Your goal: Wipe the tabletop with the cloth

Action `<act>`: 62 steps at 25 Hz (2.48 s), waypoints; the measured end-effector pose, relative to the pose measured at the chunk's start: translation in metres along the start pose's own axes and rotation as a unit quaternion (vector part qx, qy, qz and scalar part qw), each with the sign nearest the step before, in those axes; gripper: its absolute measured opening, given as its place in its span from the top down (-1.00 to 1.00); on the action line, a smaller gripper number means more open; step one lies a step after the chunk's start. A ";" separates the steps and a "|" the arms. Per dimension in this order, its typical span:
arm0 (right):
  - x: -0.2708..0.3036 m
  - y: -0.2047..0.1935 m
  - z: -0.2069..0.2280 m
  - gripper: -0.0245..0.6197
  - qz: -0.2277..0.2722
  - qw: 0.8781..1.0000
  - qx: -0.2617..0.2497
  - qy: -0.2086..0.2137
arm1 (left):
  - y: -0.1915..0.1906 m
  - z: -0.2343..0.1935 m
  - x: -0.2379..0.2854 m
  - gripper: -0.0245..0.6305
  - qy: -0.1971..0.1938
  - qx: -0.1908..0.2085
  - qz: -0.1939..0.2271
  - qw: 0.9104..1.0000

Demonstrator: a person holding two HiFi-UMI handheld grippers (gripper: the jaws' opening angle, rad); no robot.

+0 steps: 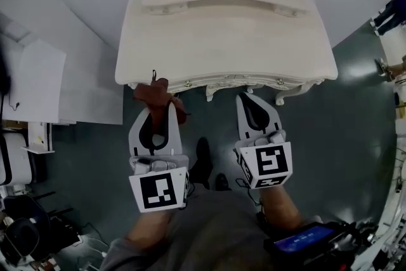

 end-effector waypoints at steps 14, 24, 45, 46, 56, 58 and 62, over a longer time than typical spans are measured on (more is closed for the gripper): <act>0.078 0.047 0.034 0.88 0.007 0.999 -0.014 -0.051 | 0.039 -0.036 0.096 0.68 -0.049 -0.003 0.022 0.999; 0.090 0.046 0.075 0.88 0.020 0.996 -0.008 -0.084 | 0.045 -0.014 0.134 0.68 -0.072 0.014 0.021 0.997; 0.246 0.008 0.232 0.88 0.005 0.998 0.055 0.013 | 0.036 0.059 0.355 0.68 -0.025 0.032 -0.043 0.998; 0.254 0.009 0.243 0.88 0.006 0.998 0.056 0.013 | 0.040 0.062 0.367 0.68 -0.023 0.036 -0.043 0.998; 0.307 0.025 0.314 0.88 0.037 0.998 0.049 0.022 | 0.077 0.090 0.446 0.68 -0.013 0.039 -0.019 0.999; 0.315 0.023 0.324 0.88 0.036 0.998 0.053 0.023 | 0.076 0.094 0.460 0.68 -0.012 0.038 -0.024 0.999; 0.326 0.005 0.335 0.88 0.018 0.997 0.070 0.027 | 0.060 0.097 0.485 0.68 -0.013 0.037 -0.048 0.998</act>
Point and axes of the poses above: the fingertips, and each gripper's own axes: x forward along the fingers, z to its right, y out of its top, the point moved 4 cm from there along -x, backward along the fingers, and after that the axes turned 15 degrees about -x, right-handed, at the moved point
